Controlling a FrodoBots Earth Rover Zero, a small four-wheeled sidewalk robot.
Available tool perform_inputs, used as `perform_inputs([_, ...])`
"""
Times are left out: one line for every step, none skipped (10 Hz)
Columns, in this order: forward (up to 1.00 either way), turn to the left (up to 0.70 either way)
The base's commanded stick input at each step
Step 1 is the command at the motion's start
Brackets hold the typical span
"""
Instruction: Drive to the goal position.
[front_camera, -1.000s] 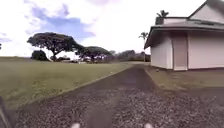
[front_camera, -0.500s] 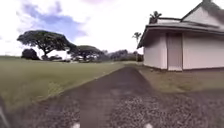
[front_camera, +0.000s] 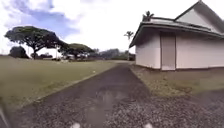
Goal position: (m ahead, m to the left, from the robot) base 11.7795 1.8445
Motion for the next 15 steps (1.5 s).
perform_inputs([0.7,0.0])
perform_inputs([0.7,0.0])
perform_inputs([0.7,0.05])
perform_inputs([0.7,0.32])
perform_inputs([0.7,0.35])
perform_inputs([0.7,0.35])
perform_inputs([0.7,0.35])
perform_inputs([0.7,0.28])
perform_inputs([0.7,0.0])
perform_inputs([0.7,0.0])
perform_inputs([0.7,0.0])
perform_inputs([0.7,0.06])
perform_inputs([0.7,0.06])
perform_inputs([0.7,0.06])
perform_inputs([0.7,0.04])
